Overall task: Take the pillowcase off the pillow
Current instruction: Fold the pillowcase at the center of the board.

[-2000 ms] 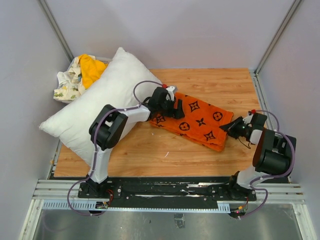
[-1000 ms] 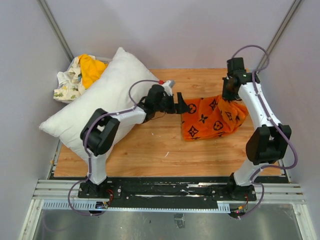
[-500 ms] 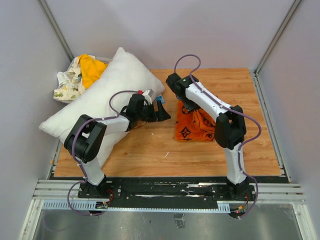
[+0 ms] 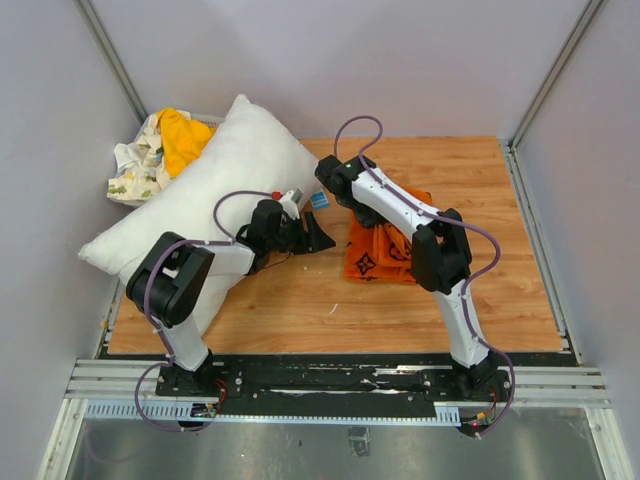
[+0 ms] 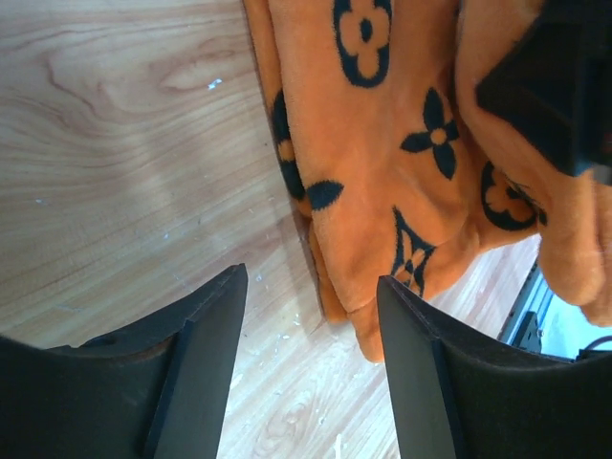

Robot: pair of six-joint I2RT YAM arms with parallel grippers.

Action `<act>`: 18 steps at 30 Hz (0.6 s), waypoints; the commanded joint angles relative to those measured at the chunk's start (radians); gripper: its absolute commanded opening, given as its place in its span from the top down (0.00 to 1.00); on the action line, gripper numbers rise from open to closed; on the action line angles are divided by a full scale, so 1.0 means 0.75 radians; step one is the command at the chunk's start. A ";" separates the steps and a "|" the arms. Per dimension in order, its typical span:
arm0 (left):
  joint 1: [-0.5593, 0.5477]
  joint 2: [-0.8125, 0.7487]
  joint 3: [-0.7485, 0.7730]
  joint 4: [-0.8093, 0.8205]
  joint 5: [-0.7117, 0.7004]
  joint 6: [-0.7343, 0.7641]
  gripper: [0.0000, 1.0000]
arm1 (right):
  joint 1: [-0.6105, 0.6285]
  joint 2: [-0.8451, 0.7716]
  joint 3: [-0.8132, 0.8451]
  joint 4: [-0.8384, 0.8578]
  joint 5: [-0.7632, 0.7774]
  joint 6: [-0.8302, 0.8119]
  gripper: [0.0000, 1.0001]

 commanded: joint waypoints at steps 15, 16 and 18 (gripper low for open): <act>-0.018 0.199 0.011 0.242 0.069 -0.093 0.62 | 0.017 0.048 -0.086 0.374 -0.304 0.084 0.66; -0.022 0.217 0.017 0.260 0.072 -0.101 0.64 | 0.017 0.046 -0.094 0.383 -0.306 0.084 0.66; -0.028 0.242 0.026 0.289 0.078 -0.113 0.66 | 0.015 0.042 -0.102 0.396 -0.313 0.094 0.66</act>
